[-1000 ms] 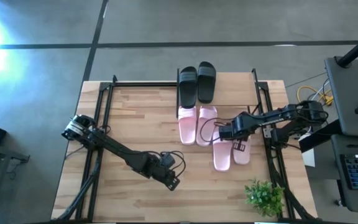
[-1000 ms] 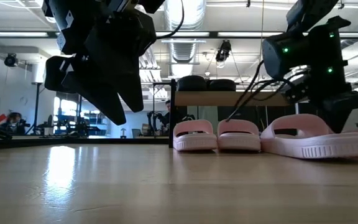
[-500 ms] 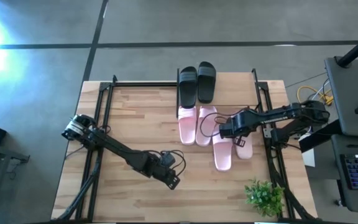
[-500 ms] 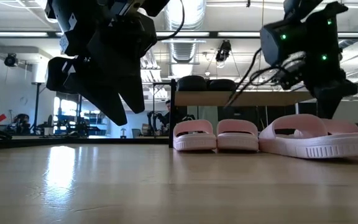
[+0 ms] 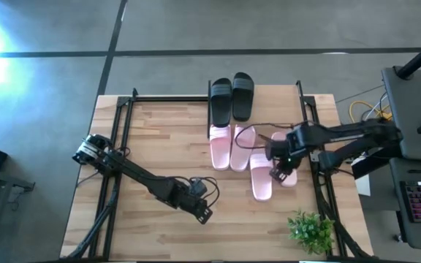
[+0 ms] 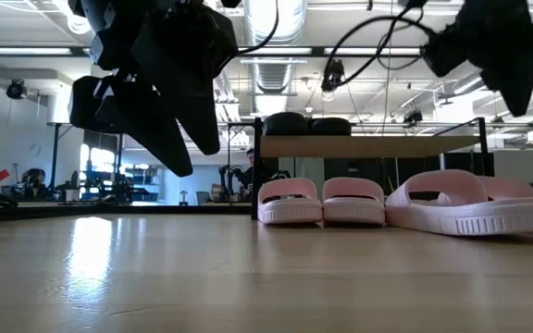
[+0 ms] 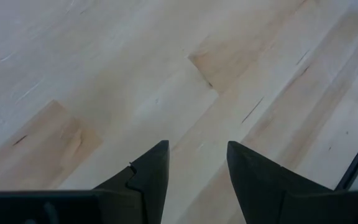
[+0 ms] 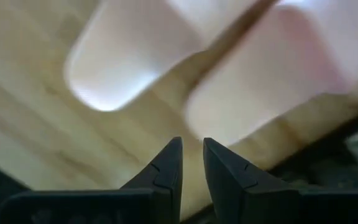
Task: Pick and place slides into the shelf
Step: Adjust the pink slides under the shelf
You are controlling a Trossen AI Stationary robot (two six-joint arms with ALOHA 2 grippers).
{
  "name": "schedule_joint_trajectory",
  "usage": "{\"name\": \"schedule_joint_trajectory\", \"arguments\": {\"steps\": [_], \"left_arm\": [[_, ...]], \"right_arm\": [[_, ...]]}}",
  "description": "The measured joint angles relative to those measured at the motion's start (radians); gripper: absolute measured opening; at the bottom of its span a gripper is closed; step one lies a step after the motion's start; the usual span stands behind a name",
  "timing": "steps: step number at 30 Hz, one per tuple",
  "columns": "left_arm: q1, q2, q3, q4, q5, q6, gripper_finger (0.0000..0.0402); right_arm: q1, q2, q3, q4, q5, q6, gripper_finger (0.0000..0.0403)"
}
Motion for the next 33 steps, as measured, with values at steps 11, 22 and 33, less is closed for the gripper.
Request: {"name": "schedule_joint_trajectory", "arguments": {"steps": [11, 22, 33], "left_arm": [[0.002, 0.000, -0.002, 0.000, 0.003, 0.026, 0.0148], [0.002, 0.000, -0.004, 0.002, 0.035, 0.034, 0.0148], [0.002, 0.000, -0.014, -0.003, 0.080, 0.037, 0.0148]], "right_arm": [[0.242, 0.089, -0.078, 0.351, -0.046, 0.296, 0.0058], [0.384, 0.289, -0.080, 0.628, -0.091, 0.392, 0.0058], [0.367, 0.425, -0.075, 0.661, 0.046, 0.397, 0.0052]]}}
